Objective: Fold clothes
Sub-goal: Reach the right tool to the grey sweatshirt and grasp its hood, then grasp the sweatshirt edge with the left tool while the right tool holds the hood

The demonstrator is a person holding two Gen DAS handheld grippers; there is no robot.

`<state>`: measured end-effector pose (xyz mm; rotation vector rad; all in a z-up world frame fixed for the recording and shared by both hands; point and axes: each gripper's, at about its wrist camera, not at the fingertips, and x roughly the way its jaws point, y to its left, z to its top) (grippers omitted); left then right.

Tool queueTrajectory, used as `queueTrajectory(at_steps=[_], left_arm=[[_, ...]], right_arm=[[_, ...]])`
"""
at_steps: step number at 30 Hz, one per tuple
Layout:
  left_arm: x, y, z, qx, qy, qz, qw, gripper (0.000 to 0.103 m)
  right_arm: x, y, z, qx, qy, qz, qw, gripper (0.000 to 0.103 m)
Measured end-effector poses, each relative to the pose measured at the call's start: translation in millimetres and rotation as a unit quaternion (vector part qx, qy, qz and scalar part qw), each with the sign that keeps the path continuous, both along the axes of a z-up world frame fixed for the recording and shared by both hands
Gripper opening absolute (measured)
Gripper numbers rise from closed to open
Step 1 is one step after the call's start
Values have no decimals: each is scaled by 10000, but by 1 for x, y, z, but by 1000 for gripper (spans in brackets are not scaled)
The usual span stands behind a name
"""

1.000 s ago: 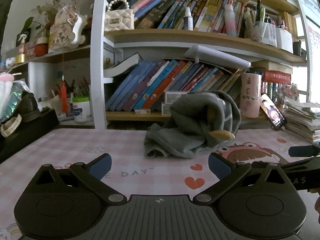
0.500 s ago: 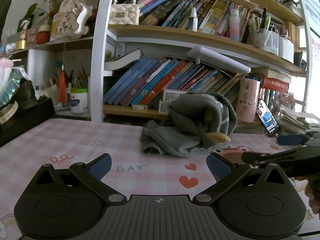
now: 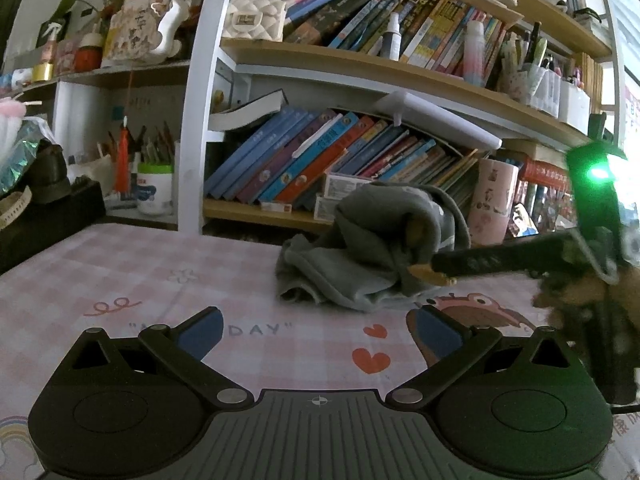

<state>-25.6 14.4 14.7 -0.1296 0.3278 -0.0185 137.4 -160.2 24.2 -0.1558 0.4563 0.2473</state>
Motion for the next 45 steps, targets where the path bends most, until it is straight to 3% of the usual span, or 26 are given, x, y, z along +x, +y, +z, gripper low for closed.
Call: queueTrajectory(at_steps=[4,7,9,11,14,22,27,32,39,45], left_arm=[[1,1,-1,-14,36,-7,10000,103],[5,3,-4,-15,162,20,9999,103],[7,6,-5,-93,236,71,9997,103],[8,11,-6,-252,251,98,9993,103],[9,18,-7,-487,270,121,9984,103],[8,24,-5,-690,159,30,9975,103],[4,19,-3,-686,54,-260,9973,103],[1,20,-1,-788,-87,-336,9963,103],[-3,30,0,-1254,-367,-564,9898,103],[-6,36,1,-1551,-618,-745,9832,103]], right_arm=[[33,5,-8,380,303,-414,9980,101],[54,1,-17,684,563,-556,9945,88],[62,-2,-23,925,768,-610,9909,55],[65,-4,-26,1149,965,-561,9871,32],[54,-1,-24,956,1041,-338,9894,19],[-48,-6,-23,533,1556,572,9847,16],[-114,-30,-17,898,1834,654,9767,16],[-141,-46,5,1507,1853,564,9694,15],[-112,-20,99,2155,623,837,9709,15],[-91,2,180,2800,-326,1348,9499,14]])
